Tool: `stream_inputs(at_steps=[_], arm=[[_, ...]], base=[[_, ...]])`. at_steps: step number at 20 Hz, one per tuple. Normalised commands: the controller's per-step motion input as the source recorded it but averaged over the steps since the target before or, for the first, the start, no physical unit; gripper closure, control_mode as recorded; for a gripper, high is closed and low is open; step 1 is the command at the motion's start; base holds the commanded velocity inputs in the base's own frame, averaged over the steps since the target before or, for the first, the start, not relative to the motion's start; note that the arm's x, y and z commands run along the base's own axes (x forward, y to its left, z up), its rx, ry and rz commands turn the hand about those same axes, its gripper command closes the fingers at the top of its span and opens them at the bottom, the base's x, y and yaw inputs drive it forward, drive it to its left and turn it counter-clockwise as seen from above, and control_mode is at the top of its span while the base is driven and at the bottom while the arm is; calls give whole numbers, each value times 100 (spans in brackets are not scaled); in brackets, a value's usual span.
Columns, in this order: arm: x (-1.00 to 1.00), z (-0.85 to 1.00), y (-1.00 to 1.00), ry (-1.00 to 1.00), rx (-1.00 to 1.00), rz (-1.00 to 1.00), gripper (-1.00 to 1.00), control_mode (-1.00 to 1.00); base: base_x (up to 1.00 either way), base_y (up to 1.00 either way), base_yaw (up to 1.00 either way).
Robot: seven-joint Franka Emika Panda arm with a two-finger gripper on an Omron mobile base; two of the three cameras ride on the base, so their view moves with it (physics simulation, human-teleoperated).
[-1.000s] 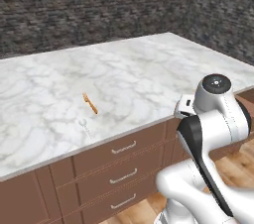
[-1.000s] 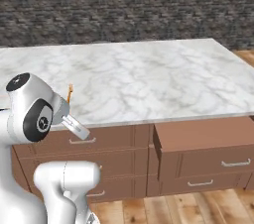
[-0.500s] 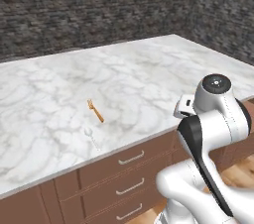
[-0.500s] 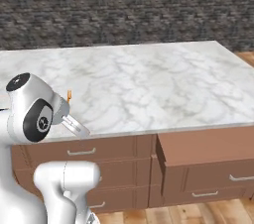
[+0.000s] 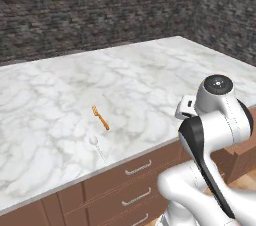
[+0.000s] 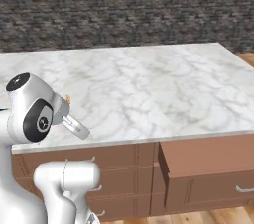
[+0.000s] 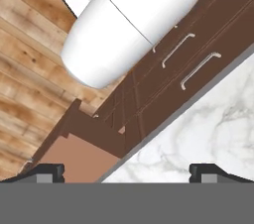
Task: Organize the utensils by type. Pick up the wooden spoons from the counter and place them in the open cabinet. Then pick up the metallic utensils from the counter and place them in the open drawer.
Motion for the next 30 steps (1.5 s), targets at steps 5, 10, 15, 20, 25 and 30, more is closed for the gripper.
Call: stream_inputs(at_steps=[5, 10, 15, 20, 25, 30], arm=[[0, 0, 0, 0, 0, 0, -100, 100], [0, 0, 0, 0, 0, 0, -100, 100], [0, 0, 0, 0, 0, 0, -100, 100], [0, 0, 0, 0, 0, 0, -100, 100], [16, 0, 3, -4, 6, 0, -100, -100], [3, 0, 0, -12, 10, 5, -100, -100]], base=[[34, 5, 0], [25, 2, 0], [26, 2, 0], [41, 11, 0], [15, 3, 0], [0, 0, 0]])
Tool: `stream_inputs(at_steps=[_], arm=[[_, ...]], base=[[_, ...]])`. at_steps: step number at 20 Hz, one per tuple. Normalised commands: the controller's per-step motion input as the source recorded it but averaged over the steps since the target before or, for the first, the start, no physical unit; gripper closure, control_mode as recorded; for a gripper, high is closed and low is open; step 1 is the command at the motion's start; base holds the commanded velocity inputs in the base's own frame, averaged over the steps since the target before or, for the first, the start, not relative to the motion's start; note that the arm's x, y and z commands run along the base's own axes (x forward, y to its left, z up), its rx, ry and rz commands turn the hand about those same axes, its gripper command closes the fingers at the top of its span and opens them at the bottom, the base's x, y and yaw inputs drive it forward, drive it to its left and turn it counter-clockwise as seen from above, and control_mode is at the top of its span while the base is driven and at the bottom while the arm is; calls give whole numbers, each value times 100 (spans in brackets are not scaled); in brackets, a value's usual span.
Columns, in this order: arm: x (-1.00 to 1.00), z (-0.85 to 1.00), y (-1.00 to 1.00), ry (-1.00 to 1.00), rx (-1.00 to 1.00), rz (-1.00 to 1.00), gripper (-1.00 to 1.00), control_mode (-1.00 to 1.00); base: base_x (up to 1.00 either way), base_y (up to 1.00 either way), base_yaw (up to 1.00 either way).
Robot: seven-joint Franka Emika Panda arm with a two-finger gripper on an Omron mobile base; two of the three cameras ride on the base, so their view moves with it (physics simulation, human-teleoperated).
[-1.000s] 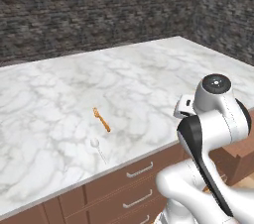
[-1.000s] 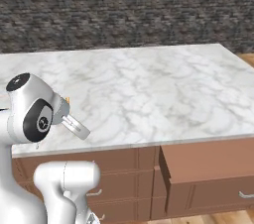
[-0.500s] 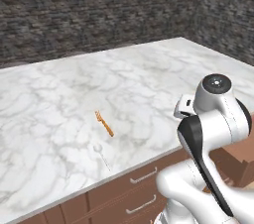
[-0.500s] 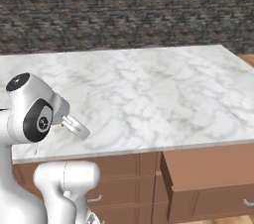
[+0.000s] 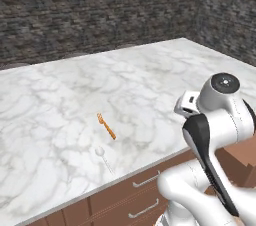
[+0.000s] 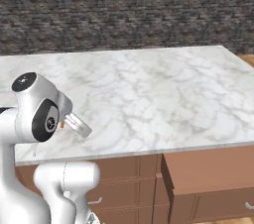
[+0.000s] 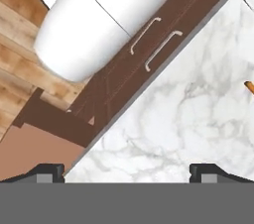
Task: Organize the utensils by type. Pick up the wooden spoons from the counter and place them in the open cabinet. Then pick up the metallic utensils from the counter and place them in the open drawer.
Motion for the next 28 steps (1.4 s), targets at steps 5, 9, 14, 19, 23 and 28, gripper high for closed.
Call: stream_inputs(at_steps=[5, 9, 14, 19, 23, 28], arm=[[-3, -4, 6, -15, 6, 27, -100, -100], [-7, -6, 44, -8, -3, 36, -100, -100], [-16, -17, 54, -7, -15, 42, -100, -100], [-15, -17, 50, -14, -10, 40, -100, -100], [-1, -14, 58, -2, -4, 32, -100, -100], [0, -14, 65, 3, -5, 16, -100, -100]], base=[[0, 0, 0], [0, 0, 0], [0, 0, 0], [0, 0, 0], [0, 0, 0], [0, 0, 0]])
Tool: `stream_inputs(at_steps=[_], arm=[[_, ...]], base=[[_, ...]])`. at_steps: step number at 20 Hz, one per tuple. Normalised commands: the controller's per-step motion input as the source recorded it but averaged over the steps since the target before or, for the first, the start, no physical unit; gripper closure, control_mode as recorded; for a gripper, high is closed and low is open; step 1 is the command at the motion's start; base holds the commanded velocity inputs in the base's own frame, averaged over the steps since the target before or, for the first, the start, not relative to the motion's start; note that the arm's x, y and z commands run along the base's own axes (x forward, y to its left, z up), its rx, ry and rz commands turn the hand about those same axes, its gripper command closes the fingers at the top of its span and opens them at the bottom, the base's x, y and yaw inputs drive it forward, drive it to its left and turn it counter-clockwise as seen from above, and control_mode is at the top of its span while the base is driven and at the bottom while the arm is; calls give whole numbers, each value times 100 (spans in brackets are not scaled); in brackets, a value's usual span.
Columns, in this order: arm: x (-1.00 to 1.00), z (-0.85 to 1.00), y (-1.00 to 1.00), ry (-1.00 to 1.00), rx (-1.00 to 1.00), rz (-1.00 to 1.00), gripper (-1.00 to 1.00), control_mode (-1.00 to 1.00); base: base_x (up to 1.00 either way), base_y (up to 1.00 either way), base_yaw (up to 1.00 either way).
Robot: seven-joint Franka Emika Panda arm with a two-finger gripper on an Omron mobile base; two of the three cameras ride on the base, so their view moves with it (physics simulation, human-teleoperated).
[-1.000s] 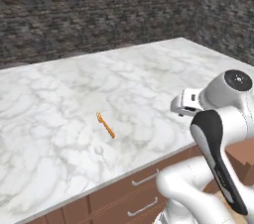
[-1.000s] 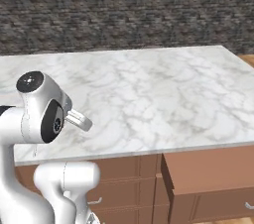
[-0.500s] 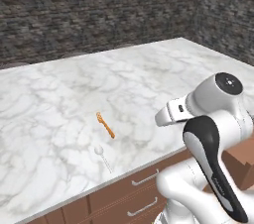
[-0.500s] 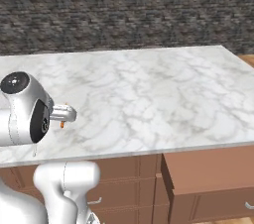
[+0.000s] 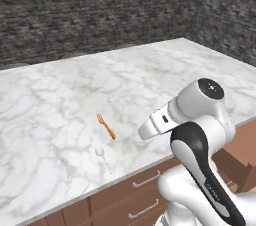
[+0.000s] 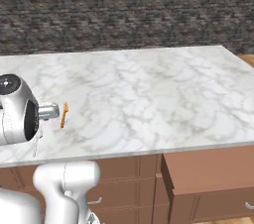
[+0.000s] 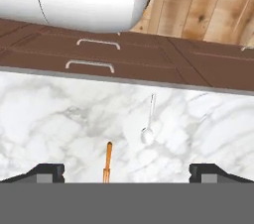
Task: Organize the utensils by type. Pick up the wooden spoons from the counter and place them in the open cabinet. Then pick up the metallic utensils from the counter and place them in the open drawer.
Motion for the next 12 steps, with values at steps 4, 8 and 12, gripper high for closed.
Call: stream_inputs(at_steps=[4, 8, 12], arm=[[-8, -16, 45, 6, -5, 0, -100, -100], [-6, -27, 19, 8, 0, 0, -100, -100], [0, -38, 3, 15, 0, 0, -100, -100]], base=[[0, 0, 0], [0, 0, 0], [0, 0, 0]])
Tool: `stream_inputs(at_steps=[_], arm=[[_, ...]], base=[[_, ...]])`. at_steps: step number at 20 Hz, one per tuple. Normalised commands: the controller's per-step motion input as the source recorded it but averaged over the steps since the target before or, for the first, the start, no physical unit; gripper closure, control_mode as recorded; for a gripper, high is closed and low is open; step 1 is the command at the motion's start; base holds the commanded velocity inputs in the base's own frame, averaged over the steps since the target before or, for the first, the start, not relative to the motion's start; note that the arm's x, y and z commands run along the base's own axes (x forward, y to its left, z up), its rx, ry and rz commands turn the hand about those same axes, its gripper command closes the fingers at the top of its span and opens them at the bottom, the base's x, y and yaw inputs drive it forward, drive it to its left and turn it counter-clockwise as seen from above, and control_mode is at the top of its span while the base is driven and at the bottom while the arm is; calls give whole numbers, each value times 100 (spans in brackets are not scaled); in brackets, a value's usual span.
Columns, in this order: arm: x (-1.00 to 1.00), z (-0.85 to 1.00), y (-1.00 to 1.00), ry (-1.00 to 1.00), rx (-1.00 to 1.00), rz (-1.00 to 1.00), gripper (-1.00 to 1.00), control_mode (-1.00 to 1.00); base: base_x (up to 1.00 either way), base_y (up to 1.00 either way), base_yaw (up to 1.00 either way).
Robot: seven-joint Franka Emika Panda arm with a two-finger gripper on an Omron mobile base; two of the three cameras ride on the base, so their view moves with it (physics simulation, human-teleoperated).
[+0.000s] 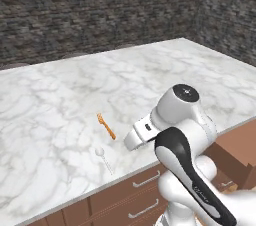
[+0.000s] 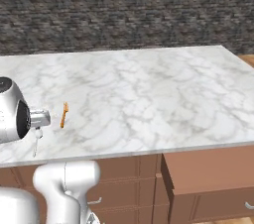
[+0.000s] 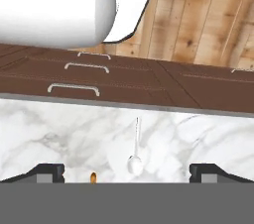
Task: Organize the utensils by type. Pick up the wooden spoons from the counter and place them in the open cabinet. Then pick up the metallic utensils from the counter and place them in the open drawer.
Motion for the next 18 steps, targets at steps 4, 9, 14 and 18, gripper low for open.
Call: stream_inputs(at_steps=[4, 9, 14, 18], arm=[[15, -52, 30, 21, -9, 0, -100, -100], [12, -44, 37, 7, -9, 0, -100, -100], [26, -29, 24, 2, -4, 0, -100, -100], [38, -20, 5, 2, 0, 0, -100, -100]], base=[[0, 0, 0], [0, 0, 0], [0, 0, 0], [0, 0, 0]])
